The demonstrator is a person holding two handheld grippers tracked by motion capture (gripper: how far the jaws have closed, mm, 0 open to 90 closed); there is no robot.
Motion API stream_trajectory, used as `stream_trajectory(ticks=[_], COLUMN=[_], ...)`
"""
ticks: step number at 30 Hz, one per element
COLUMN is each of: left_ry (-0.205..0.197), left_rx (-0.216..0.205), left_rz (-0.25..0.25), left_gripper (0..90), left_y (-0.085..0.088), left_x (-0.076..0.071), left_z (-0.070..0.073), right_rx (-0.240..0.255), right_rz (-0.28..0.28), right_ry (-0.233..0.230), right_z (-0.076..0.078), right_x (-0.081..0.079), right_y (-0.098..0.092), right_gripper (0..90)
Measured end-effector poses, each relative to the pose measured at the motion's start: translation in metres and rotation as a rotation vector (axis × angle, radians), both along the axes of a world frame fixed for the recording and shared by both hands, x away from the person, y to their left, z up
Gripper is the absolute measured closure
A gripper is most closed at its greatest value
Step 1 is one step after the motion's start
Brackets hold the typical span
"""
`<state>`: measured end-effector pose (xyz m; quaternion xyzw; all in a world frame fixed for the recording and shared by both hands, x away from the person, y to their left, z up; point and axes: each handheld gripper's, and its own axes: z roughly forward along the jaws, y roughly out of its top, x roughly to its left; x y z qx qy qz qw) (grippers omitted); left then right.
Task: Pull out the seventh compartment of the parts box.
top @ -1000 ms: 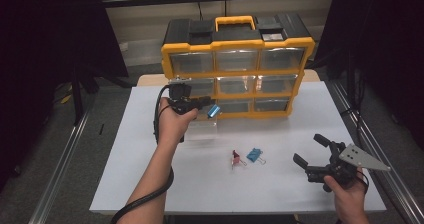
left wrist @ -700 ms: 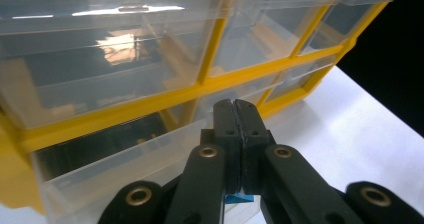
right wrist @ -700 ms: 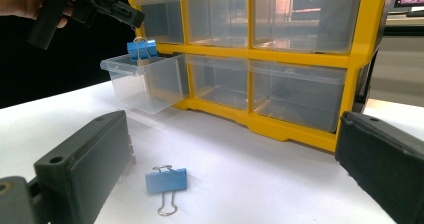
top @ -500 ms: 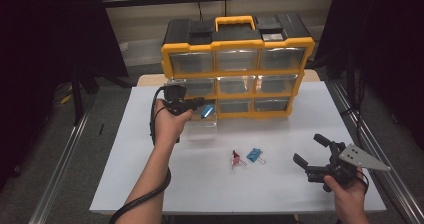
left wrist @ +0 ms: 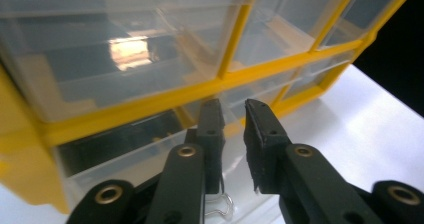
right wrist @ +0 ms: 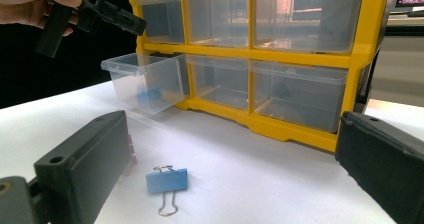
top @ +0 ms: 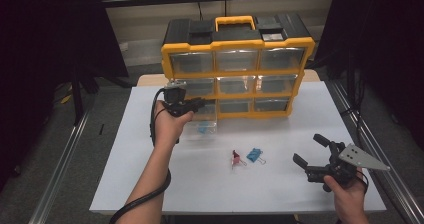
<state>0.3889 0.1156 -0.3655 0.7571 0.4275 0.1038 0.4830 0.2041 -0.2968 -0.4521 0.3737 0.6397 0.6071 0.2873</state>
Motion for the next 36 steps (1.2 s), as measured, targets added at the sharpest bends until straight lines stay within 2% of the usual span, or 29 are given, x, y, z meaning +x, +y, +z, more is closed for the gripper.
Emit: stream_trajectory(ticks=[1,4,7,15,18,19,20,23,24,26,27,29,31,36], left_ry=[-0.003,0.01,0.012,0.048,0.047,0.047,0.05,0.047,0.041,0.026,0.027,0.031,0.032,0.043], left_rx=[0.014,-0.002,0.016,-0.016,-0.002,-0.023,-0.027,-0.002,-0.011,-0.003,0.005,-0.009,-0.024,-0.025], left_rz=[-0.007,-0.021,-0.051,-0.13,-0.155,-0.15,-0.148,-0.17,-0.177,-0.194,-0.202,-0.21,-0.219,-0.226], left_gripper=[75.6,70.0,64.1,50.7,46.0,43.0,40.8,37.4,34.8,30.0,27.7,23.1,21.7,18.3], left_y=[0.0,-0.003,-0.006,-0.018,-0.018,-0.02,-0.021,-0.023,-0.024,-0.026,-0.026,-0.03,-0.031,-0.034], left_x=[-0.001,-0.003,-0.005,-0.015,-0.018,-0.019,-0.02,-0.023,-0.024,-0.027,-0.028,-0.031,-0.033,-0.037], left_z=[0.0,-0.001,-0.003,-0.011,-0.014,-0.015,-0.016,-0.015,-0.015,-0.015,-0.014,-0.015,-0.017,-0.021], right_rx=[0.0,0.001,-0.002,0.0,0.0,-0.004,-0.004,-0.002,-0.002,-0.002,-0.003,0.0,-0.004,0.001], right_rz=[0.001,0.001,0.003,-0.002,0.002,0.0,-0.002,0.0,-0.001,-0.003,-0.005,-0.003,0.001,-0.002], right_ry=[0.0,0.0,0.0,0.001,0.0,0.002,0.004,0.002,0.002,0.001,0.002,0.004,0.003,0.006], right_z=[0.0,0.0,0.0,0.0,0.0,0.0,0.0,0.0,0.0,0.0,0.0,0.0,-0.001,-0.001], right_x=[0.0,0.0,0.0,0.0,0.0,0.0,0.0,0.001,0.001,0.001,0.001,0.001,0.001,0.001], right_y=[0.0,0.0,0.0,0.0,0.0,0.0,0.0,0.001,0.001,0.001,0.001,0.001,0.001,0.001], right_gripper=[1.1,1.1,1.1,1.1,1.1,1.1,1.1,1.1,1.1,1.1,1.1,1.1,1.1,1.1])
